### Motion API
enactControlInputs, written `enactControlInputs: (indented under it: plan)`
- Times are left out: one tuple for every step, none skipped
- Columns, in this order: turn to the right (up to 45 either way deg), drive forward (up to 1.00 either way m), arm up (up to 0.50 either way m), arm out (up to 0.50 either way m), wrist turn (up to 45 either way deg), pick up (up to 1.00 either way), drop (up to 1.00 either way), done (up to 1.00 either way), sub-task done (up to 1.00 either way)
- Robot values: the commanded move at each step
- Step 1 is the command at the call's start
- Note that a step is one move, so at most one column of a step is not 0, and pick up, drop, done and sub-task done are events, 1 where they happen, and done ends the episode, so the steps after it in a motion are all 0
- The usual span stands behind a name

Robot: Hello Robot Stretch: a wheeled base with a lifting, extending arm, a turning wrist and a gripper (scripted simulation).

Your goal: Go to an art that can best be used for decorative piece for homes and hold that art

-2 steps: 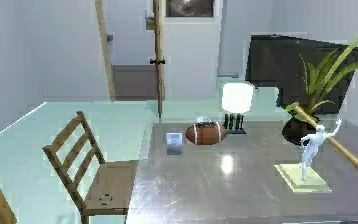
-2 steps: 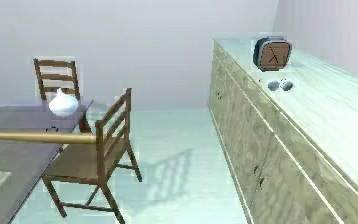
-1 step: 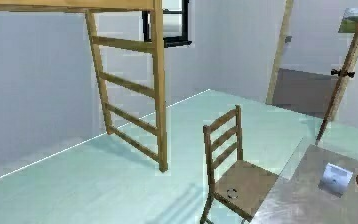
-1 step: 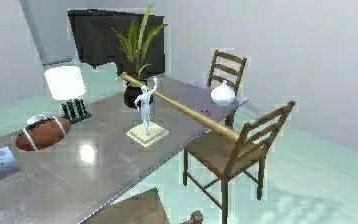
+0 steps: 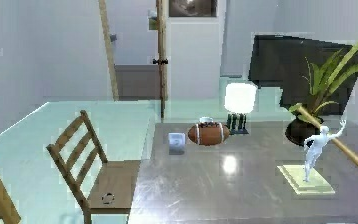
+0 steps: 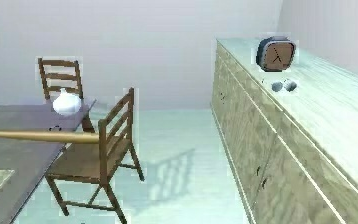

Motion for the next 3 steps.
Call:
enactControlInputs:
  plan:
    - [45.0, 0.0, 0.0, 0.0, 0.0, 0.0, 0.0, 0.0, 0.0]
    - [45.0, 0.0, 0.0, 0.0, 0.0, 0.0, 0.0, 0.0, 0.0]
    - [3.0, 0.0, 0.0, 0.0, 0.0, 0.0, 0.0, 0.0, 0.0]
